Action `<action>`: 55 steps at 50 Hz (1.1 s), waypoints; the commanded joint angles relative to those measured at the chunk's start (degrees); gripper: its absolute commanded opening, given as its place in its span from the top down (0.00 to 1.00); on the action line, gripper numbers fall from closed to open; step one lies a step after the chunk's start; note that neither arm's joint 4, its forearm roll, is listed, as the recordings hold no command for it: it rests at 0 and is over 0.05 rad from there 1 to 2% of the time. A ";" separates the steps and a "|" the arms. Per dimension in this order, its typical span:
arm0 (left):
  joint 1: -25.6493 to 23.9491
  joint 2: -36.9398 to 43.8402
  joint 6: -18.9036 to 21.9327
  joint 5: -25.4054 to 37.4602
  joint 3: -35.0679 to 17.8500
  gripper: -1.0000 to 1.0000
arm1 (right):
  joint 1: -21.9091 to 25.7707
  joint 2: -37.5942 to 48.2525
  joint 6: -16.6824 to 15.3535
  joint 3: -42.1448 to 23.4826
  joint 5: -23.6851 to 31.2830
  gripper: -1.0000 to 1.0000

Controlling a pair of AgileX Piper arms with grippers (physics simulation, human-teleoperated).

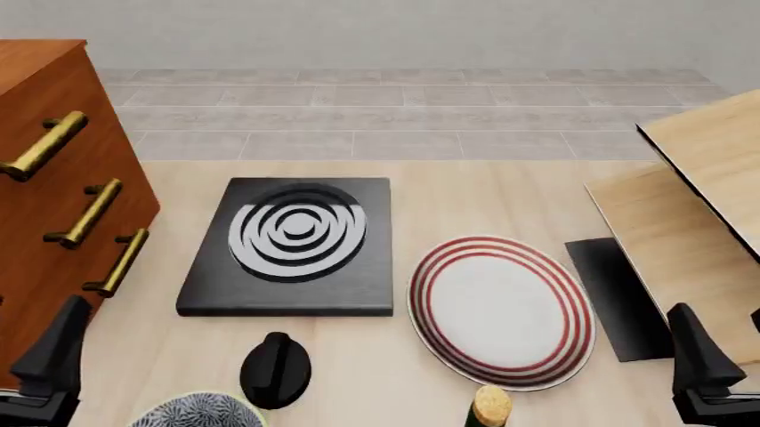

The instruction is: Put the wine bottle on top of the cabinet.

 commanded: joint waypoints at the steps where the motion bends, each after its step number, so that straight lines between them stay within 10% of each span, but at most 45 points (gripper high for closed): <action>1: -6.23 -0.03 1.02 2.37 -3.34 0.00 | 0.02 0.07 0.02 0.00 -0.05 0.00; 55: -29.84 -0.04 -5.00 15.62 -15.90 0.00 | 0.06 0.83 0.02 0.06 -0.86 0.00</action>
